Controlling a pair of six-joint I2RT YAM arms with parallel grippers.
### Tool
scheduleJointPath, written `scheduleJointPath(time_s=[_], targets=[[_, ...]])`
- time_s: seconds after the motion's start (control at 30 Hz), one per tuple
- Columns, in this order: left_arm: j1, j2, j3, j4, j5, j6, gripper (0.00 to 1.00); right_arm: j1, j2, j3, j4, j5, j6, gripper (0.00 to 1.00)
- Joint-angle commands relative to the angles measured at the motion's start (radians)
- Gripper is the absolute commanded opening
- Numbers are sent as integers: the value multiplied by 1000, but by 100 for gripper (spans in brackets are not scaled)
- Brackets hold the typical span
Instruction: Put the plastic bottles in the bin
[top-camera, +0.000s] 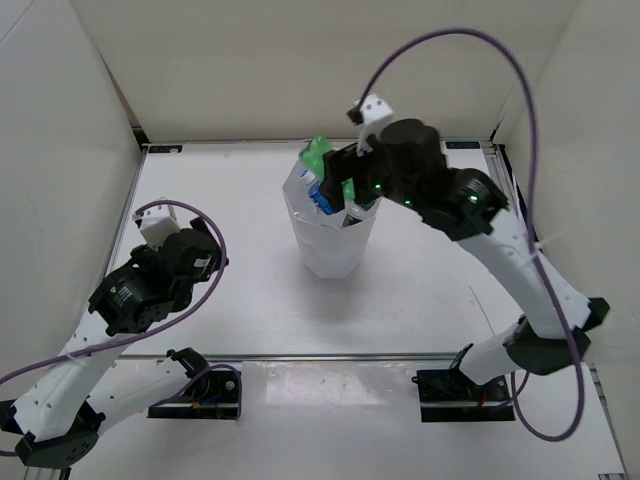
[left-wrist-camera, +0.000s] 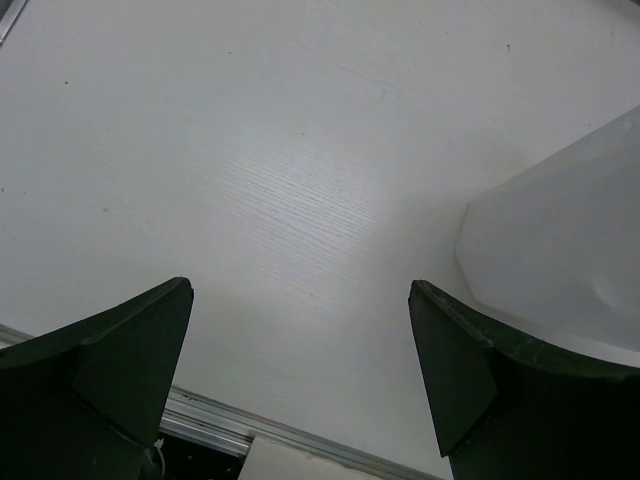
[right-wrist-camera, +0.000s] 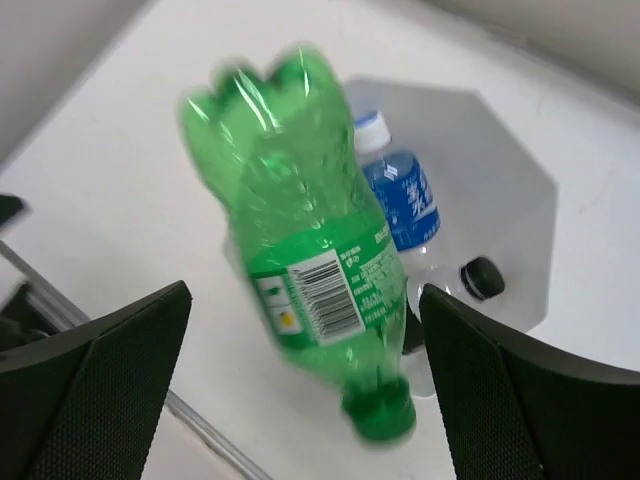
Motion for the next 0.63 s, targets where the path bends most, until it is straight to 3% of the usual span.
scheduleJointPath(time_s=[0.0,0.07,0.1,0.2,0.3,0.33,0.43,0.6], targets=[[3,21,68,-42,-42,5,100,-1,42,15,-116,29,-6,99],[3,21,91,-65,-69,-4,100,-51,8,15,-150,92,43,99],[3,21,91,-77,-70,-4,100,-87,8,35,-178,101,153,99],[3,6,65,-77,-70,-31,100,-265,-33,81,-294,20,275,99],[3,-31,6,-77,-51,-70,100,-447,-93,6,-346,-122,285,99],[3,-31,-22,-77,-51,-80,100,-534,-107,-23,-356,-238,271,99],[3,-40,-62,-86,-63,-120,100,-651,-151,-107,-356,-383,236,99],[3,1,-105,-95,-145,-143,100,-796,-266,-219,-353,-356,205,99]])
